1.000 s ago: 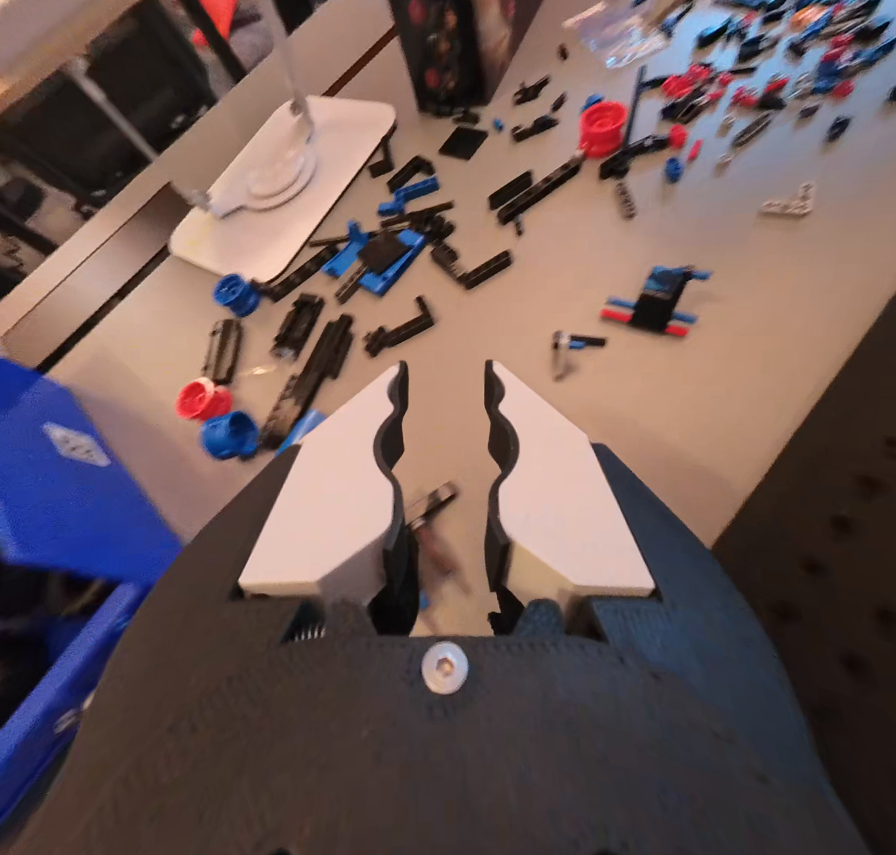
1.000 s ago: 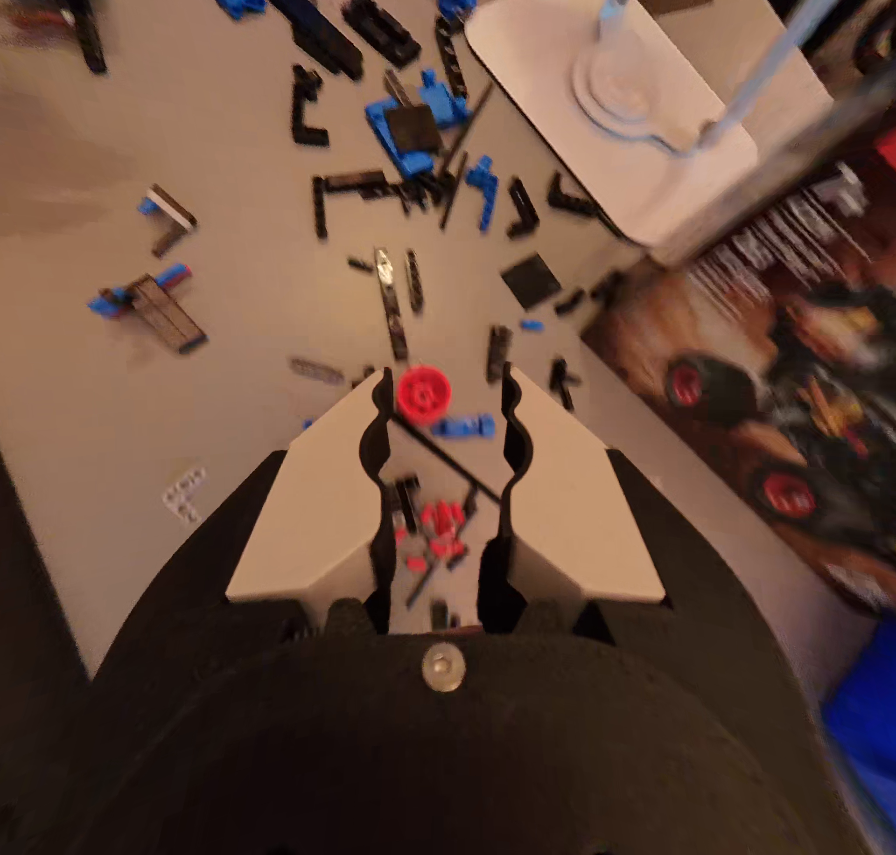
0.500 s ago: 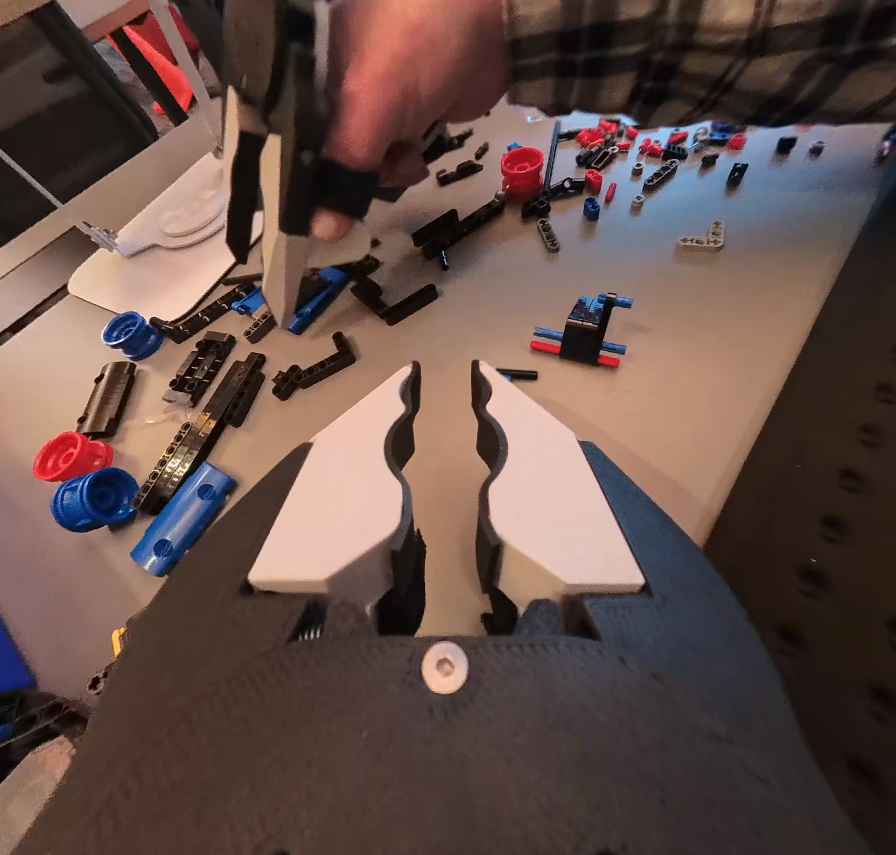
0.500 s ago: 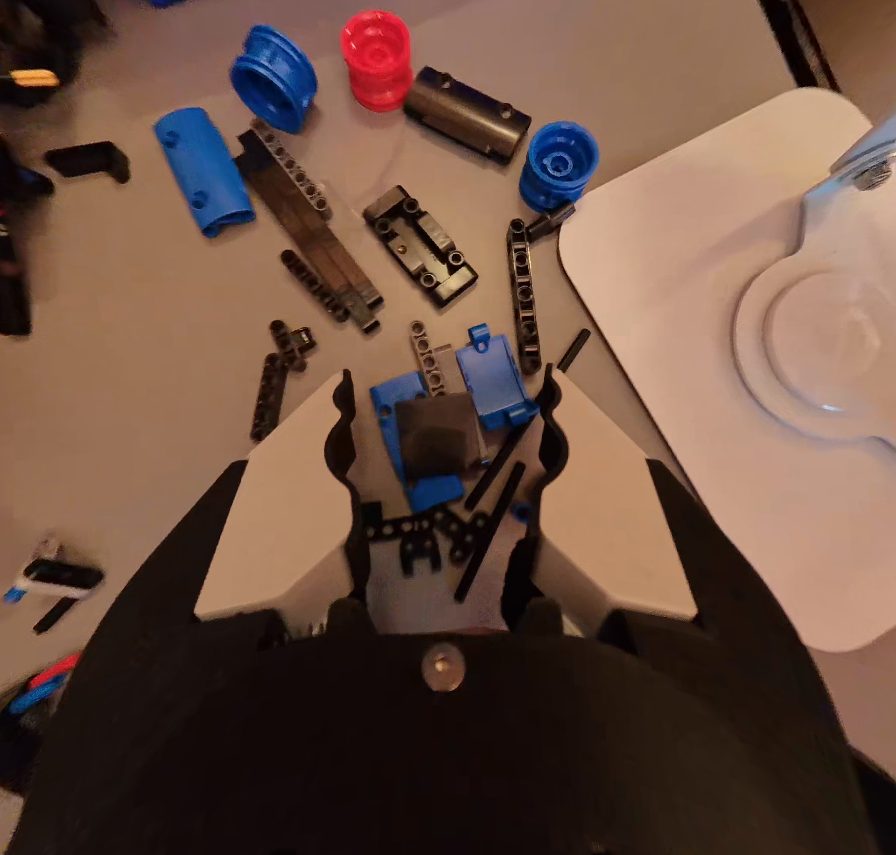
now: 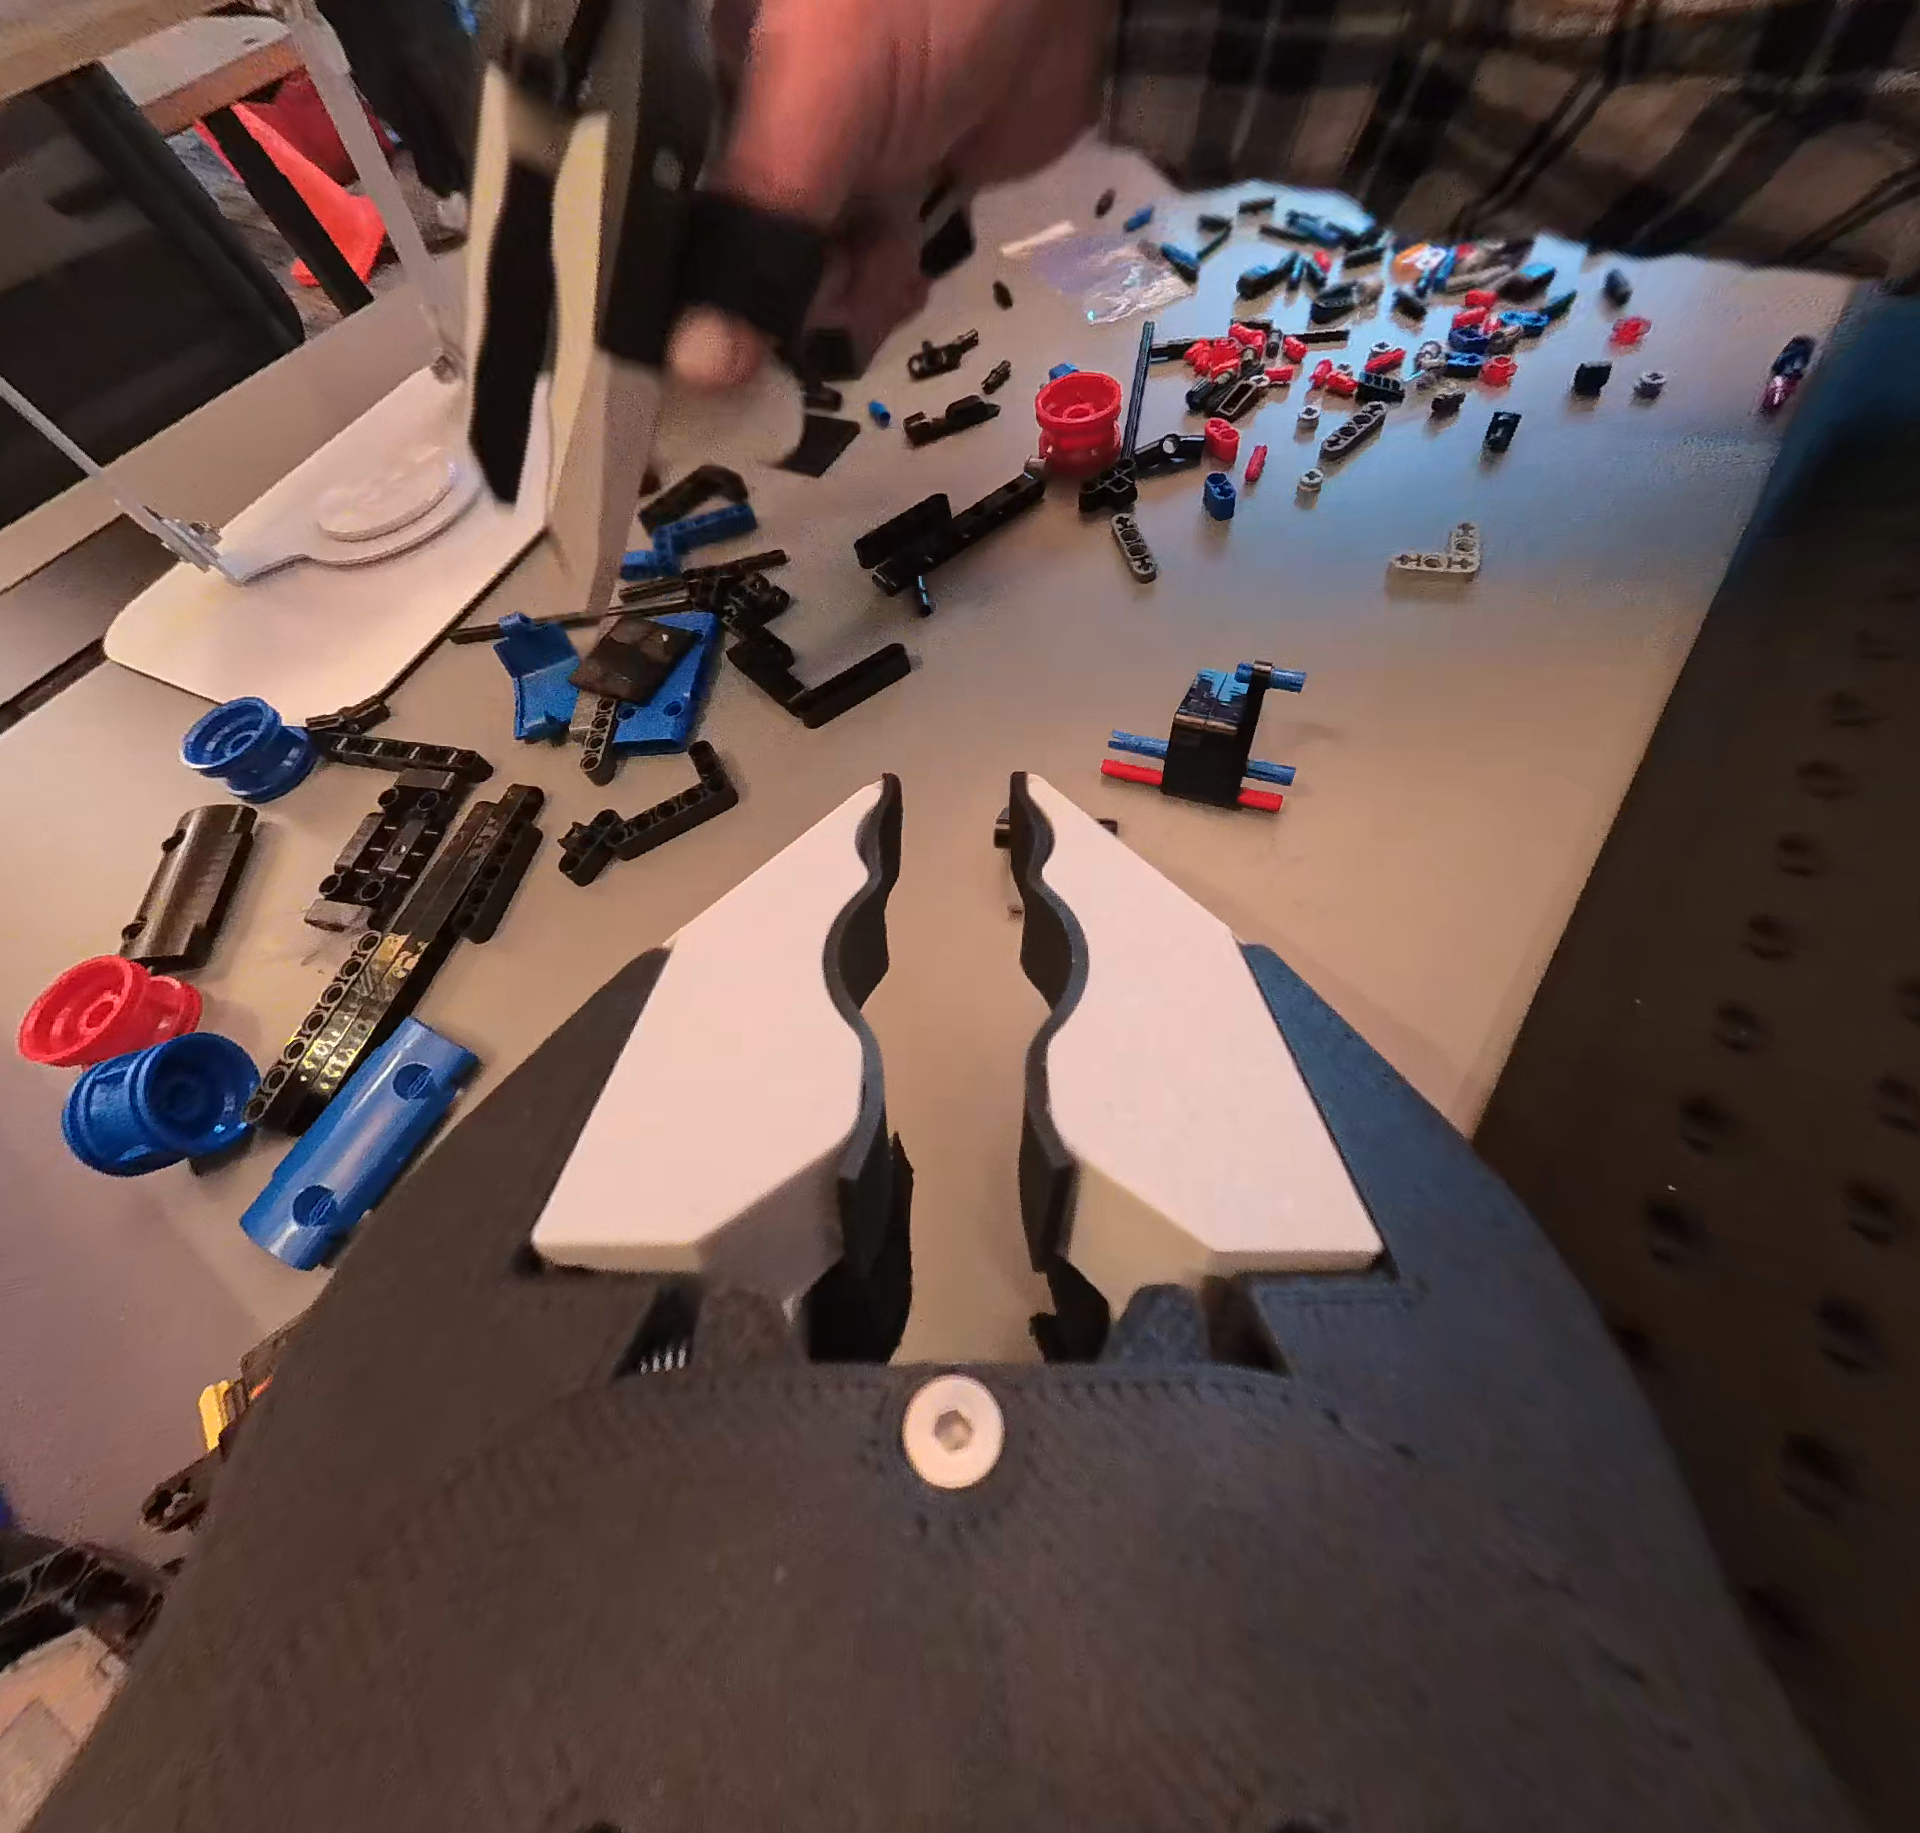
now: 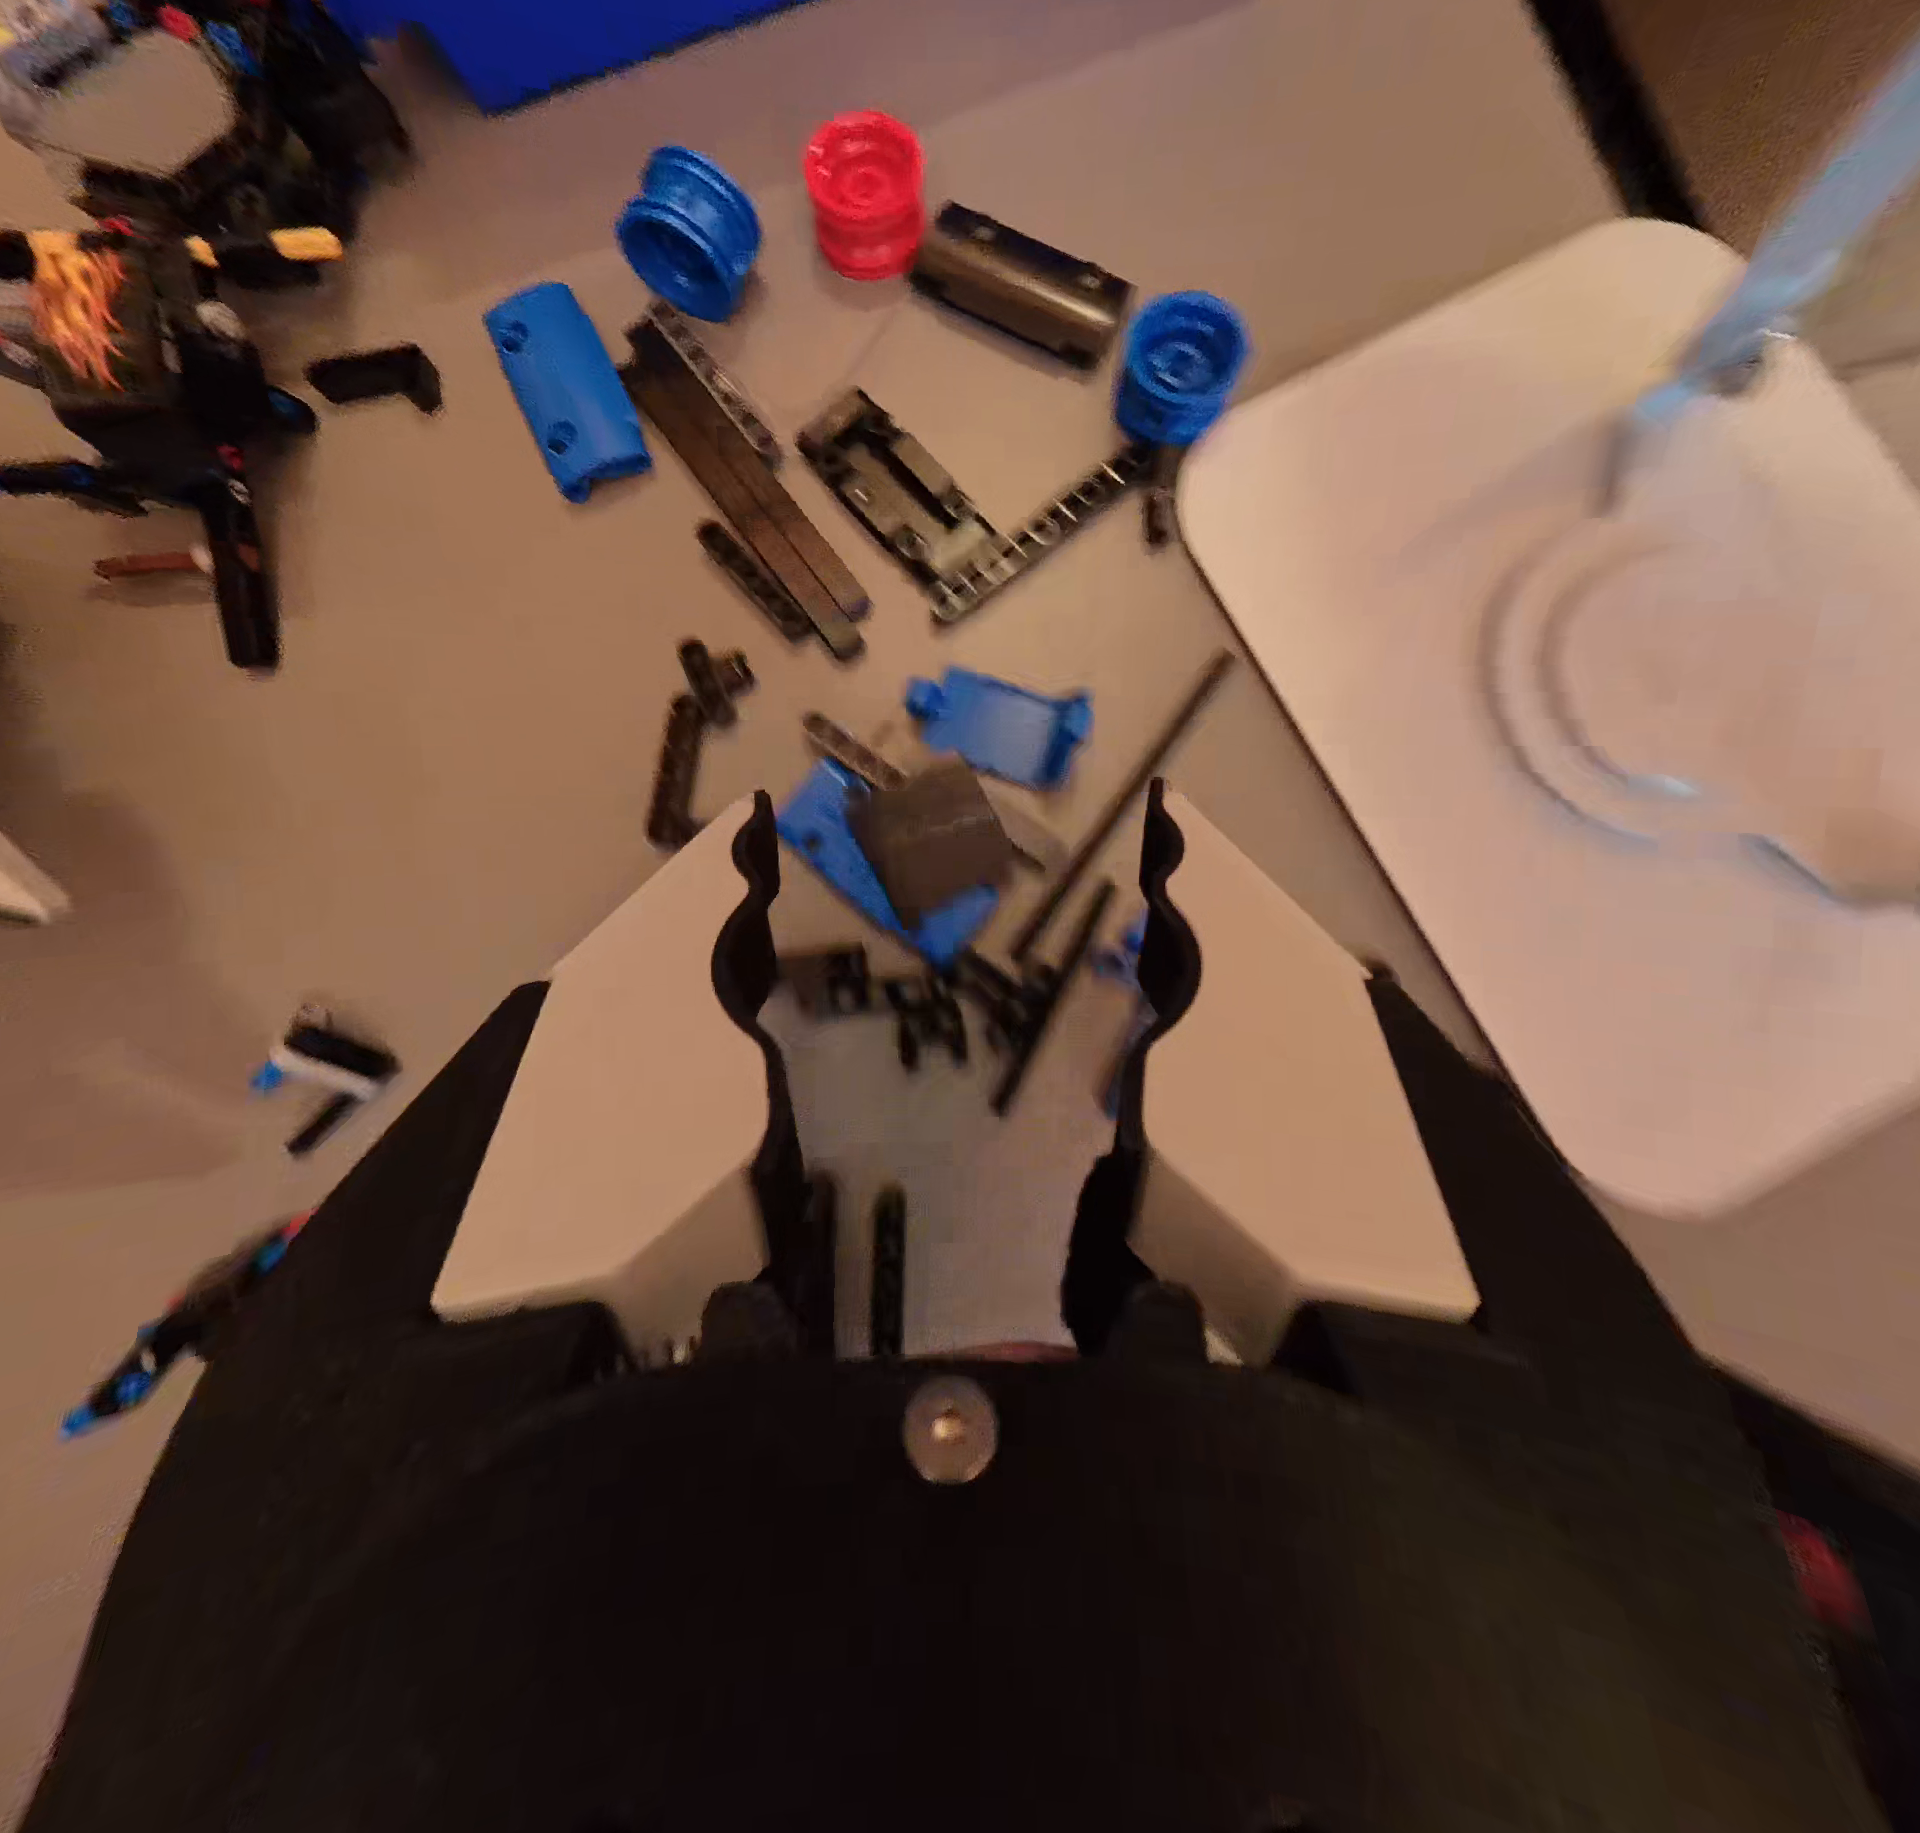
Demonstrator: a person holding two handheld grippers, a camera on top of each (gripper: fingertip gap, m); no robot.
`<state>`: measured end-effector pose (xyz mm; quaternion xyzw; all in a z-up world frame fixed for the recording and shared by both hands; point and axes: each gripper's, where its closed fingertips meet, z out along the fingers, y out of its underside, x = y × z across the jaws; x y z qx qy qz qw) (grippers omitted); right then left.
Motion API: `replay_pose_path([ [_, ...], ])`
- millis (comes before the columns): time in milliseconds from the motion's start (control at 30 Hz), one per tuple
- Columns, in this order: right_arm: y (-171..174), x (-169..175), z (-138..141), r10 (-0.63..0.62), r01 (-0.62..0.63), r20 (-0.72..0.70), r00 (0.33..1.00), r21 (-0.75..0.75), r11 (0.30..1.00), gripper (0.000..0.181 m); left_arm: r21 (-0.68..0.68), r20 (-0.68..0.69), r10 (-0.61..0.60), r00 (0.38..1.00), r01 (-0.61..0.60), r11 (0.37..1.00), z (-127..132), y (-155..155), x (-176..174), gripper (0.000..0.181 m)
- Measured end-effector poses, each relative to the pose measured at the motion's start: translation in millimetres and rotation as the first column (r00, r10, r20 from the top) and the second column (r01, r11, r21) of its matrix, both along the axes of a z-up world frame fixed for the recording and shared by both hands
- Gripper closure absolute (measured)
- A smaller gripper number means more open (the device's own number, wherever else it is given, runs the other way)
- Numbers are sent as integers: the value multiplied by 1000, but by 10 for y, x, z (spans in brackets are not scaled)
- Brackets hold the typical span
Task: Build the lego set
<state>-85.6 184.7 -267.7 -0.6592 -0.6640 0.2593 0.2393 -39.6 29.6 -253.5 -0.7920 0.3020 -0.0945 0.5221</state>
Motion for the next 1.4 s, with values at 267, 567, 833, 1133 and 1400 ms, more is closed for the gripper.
replay_pose_path([
  [267,107,1107,-104,-81,68,202,976,73,995,114,1,18,-24,1000,24,1000,27,-23,44,162],
  [567,416,1453,11,-197,178,79,977,200,964,112,-9,26,-28,999,29,1000,14,-14,58,162],
  [833,846,1598,4,-285,266,38,958,258,929,114,-16,40,-21,999,21,1000,6,1,40,162],
  [1133,992,1672,-3,-294,280,27,956,233,931,116,-21,37,-18,999,18,1000,-15,11,32,162],
  [1400,690,2277,340,-305,289,29,952,244,926,121,-27,30,-23,999,24,999,-31,14,47,162],
])
